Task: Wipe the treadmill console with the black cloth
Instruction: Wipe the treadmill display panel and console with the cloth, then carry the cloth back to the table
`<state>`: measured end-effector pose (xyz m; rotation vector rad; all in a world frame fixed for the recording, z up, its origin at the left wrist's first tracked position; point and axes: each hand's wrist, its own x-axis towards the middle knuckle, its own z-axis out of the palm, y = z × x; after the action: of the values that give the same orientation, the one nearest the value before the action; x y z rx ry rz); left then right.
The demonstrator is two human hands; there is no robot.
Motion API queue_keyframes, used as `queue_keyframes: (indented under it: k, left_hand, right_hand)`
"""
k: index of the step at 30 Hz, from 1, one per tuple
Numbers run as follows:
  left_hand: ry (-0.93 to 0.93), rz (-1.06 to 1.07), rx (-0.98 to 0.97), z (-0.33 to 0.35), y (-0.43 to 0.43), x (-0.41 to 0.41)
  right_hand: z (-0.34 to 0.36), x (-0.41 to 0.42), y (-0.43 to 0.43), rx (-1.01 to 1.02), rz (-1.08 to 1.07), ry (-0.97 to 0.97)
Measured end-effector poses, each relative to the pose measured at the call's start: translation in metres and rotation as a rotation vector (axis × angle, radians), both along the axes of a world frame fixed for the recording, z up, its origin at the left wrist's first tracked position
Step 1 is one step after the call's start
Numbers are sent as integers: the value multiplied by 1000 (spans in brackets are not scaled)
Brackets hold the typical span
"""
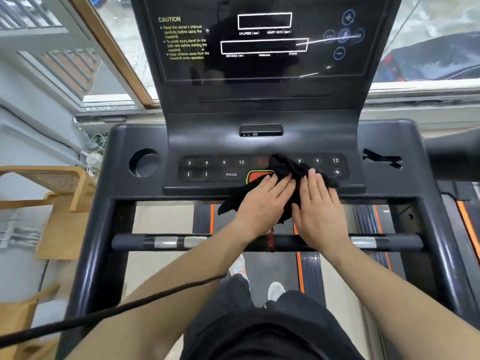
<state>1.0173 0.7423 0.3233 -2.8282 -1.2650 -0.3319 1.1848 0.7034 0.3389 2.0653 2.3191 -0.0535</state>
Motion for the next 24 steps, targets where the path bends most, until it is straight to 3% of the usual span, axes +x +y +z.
queue_keyframes:
  k: [3,7,10,15,17,19,22,24]
  left_hand:
    - [43,61,39,-6,-4,-18]
    - [90,339,114,1,-22,-62]
    - [22,563,-32,10,-32,-90]
    - [-459,878,-245,57,-39,-79]
    - [-741,931,-342,80,-43,-69]
    - [-980,926,-478,97,-48,-65]
    - [-1489,906,-730,127,-58,-76]
    - [-1643,886,-809,140,-70,-95]
  right_hand:
    - [-2,-10,-9,35,78,69]
    - [-2,-43,-1,35,284,160]
    - [3,-73,15,2,399,148]
    - [27,-97,25,37,404,209]
    - [42,-97,23,19,323,401]
    - [58,-98,16,-126,184,651]
    - [80,-99,7,-311,12,969]
    - [92,-100,1,-512,22,1094]
